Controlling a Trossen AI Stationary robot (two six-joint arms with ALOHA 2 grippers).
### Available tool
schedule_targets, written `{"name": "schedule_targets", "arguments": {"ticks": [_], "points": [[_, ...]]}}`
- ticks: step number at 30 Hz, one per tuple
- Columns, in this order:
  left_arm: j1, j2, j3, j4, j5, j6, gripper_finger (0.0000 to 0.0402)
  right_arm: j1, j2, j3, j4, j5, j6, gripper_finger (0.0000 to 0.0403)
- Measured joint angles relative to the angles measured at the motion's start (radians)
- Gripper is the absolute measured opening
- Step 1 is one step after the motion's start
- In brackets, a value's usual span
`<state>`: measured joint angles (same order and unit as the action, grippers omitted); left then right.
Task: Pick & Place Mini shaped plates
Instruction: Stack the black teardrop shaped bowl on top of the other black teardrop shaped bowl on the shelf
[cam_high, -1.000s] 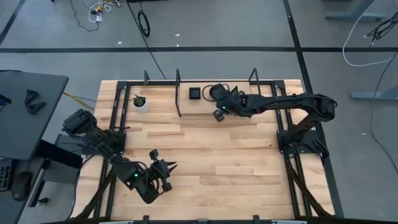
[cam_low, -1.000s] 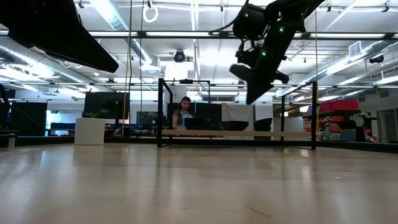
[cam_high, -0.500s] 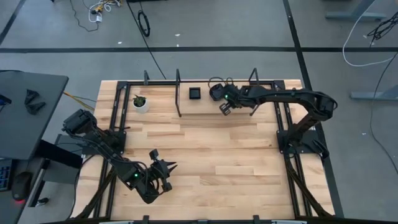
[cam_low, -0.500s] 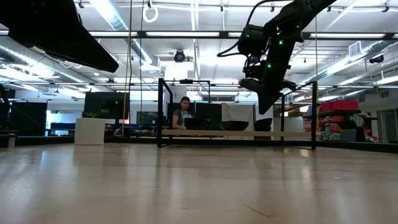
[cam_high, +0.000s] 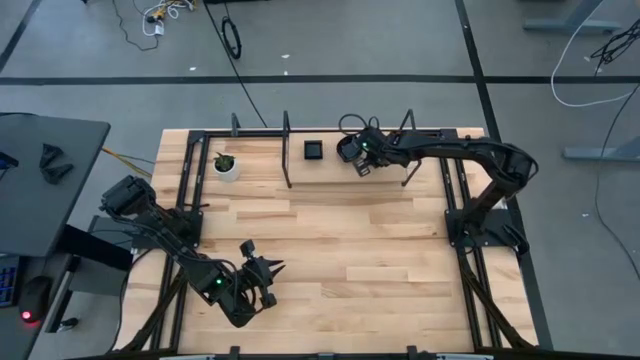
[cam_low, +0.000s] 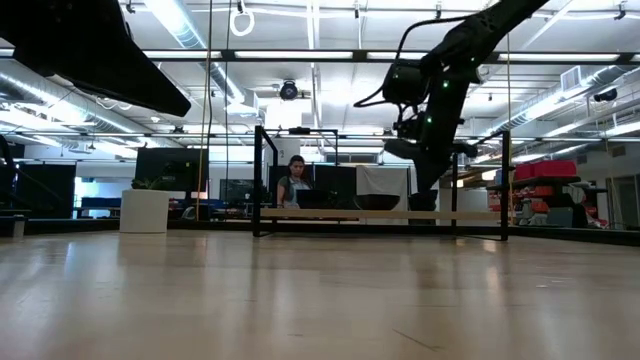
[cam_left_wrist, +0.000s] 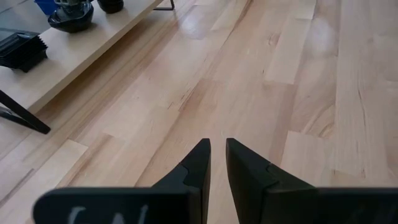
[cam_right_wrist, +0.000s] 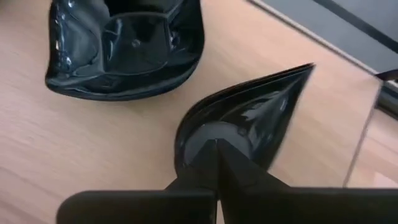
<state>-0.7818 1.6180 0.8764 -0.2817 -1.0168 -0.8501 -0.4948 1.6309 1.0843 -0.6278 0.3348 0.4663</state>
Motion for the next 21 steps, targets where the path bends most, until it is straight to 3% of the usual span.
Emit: {"name": "schedule_targets", "arguments": {"ticks": [12,21], "points": [[0.0,0.0,0.0,0.0,0.0,-0.002,0.0055,0.009,0.02,0.0,0.049,0.058,-0.031,0.0008],[0.0,0.0,0.0,0.001,0.0,-0.002,0.0055,0.018,-0.02,0.0,-0.107,0.102,0.064,0.0002]]}}
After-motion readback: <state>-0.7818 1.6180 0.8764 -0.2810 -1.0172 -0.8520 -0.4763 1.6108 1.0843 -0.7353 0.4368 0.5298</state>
